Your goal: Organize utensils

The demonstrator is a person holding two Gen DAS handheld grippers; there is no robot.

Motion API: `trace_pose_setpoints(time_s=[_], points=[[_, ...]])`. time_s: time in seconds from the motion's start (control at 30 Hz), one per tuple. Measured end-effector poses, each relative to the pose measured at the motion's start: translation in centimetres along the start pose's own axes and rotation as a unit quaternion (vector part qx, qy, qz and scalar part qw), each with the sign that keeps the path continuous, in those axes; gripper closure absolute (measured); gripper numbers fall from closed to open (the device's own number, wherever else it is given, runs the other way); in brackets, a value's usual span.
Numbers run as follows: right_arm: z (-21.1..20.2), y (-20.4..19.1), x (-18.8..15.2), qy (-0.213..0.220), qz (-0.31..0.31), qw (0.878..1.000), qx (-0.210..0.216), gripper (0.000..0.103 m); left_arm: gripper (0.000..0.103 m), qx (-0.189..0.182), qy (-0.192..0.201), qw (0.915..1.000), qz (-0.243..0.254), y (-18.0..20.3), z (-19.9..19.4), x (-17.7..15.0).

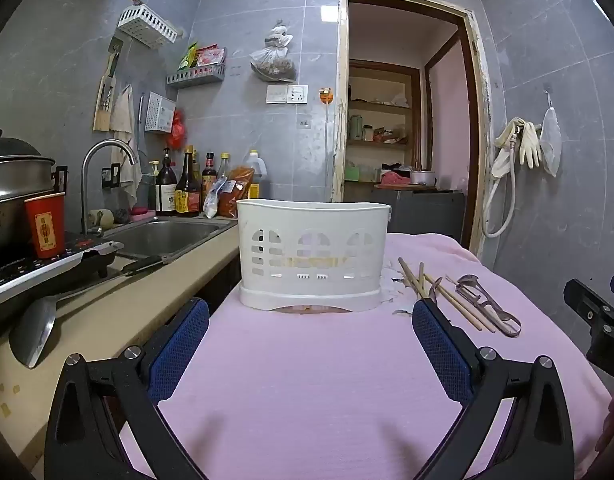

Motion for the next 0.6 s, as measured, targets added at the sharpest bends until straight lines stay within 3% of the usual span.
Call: trace_pose_setpoints(time_s=[0.6], points=[[0.1,0.2,-0.4,-0.007,0.005,1.0,-0.001,0.0,0.003,-0.006,0.0,0.9999,0.011,0.6,0.0,-0.6]])
Point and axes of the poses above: each gripper's, at about its wrist camera, not at the fingertips, and z roughly the way its jaws point, y to its right, x to its top, the point moved 9 cm from there along z, roughly the way its jaws point, and after that the axes turned 10 degrees about -z, right-handed, at the moved point
